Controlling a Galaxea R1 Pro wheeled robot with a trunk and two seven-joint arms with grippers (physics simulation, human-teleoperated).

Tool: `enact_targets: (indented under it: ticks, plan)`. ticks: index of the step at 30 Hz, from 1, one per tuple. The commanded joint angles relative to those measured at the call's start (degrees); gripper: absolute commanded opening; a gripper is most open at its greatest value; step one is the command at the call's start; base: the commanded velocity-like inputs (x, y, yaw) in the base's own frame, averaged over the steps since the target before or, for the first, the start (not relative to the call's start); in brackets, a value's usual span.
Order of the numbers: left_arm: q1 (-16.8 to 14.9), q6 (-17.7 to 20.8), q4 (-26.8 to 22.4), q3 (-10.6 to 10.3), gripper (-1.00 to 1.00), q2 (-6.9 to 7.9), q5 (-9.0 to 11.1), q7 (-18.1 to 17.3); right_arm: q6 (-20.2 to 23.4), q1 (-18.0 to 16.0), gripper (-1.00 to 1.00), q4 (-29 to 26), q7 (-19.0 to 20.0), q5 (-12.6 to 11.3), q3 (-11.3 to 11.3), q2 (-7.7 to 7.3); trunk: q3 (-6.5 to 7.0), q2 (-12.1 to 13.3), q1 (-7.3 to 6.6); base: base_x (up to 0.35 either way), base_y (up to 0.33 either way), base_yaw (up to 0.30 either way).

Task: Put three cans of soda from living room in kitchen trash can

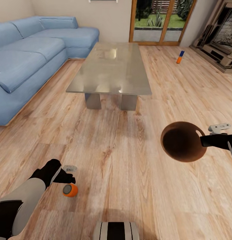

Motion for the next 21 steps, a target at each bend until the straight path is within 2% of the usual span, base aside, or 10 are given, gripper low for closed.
enact_targets:
  ticks: [1, 12, 16, 21]
  plan:
    - [0.00, 0.00, -0.01, 0.00, 1.00, 0.00, -0.05, 0.00, 0.01, -0.05, -1.00, -0.03, 0.19, -0.40, -0.01, 0.00, -0.22, -0.02, 0.01, 0.000, 0.000, 0.000]
    - [0.00, 0.04, -0.01, -0.08, 1.00, 0.00, -0.28, 0.00, 0.01, 0.02, -1.00, 0.28, 0.19, -0.40, 0.07, 0.00, -2.66, -0.17, 0.30, 0.000, 0.000, 0.000]
    - [0.00, 0.01, -0.01, -0.08, 1.00, 0.00, -0.27, 0.00, 0.01, 0.03, -1.00, 0.30, 0.19, -0.40, 0.08, 0.00, -2.66, -0.17, 0.30, 0.000, 0.000, 0.000]
    - [0.00, 0.00, -0.01, -0.08, 1.00, 0.00, -0.33, 0.00, 0.01, 0.03, -1.00, 0.33, 0.19, -0.40, 0.08, 0.00, -3.77, -0.24, 0.42, 0.000, 0.000, 0.000]
